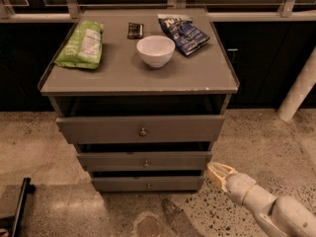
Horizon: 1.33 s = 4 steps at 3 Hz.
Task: Open middle drawer
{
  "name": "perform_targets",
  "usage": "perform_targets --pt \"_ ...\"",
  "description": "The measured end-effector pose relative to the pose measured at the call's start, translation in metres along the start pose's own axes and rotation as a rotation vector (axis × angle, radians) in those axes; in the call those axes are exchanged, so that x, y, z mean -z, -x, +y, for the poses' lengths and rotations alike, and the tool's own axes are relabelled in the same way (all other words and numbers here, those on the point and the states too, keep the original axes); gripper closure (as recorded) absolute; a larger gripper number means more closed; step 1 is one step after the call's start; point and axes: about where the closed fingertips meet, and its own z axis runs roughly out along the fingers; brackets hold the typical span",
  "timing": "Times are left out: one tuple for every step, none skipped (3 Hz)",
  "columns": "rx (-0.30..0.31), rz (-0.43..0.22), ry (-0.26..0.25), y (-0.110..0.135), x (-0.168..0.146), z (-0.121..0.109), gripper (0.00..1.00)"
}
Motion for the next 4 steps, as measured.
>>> perform_targets --pt "-0.033 0.004 0.033 -0.015 -0.024 0.006 1.0" --pt "-0.076 0.044 0.103 -0.045 -0.061 0.02 1.0" --pt "-0.077 0.064 0.152 -0.059 -0.096 0.028 1.0" --pt "-0.057 0.067 0.166 -0.06 -0.127 0.024 1.0"
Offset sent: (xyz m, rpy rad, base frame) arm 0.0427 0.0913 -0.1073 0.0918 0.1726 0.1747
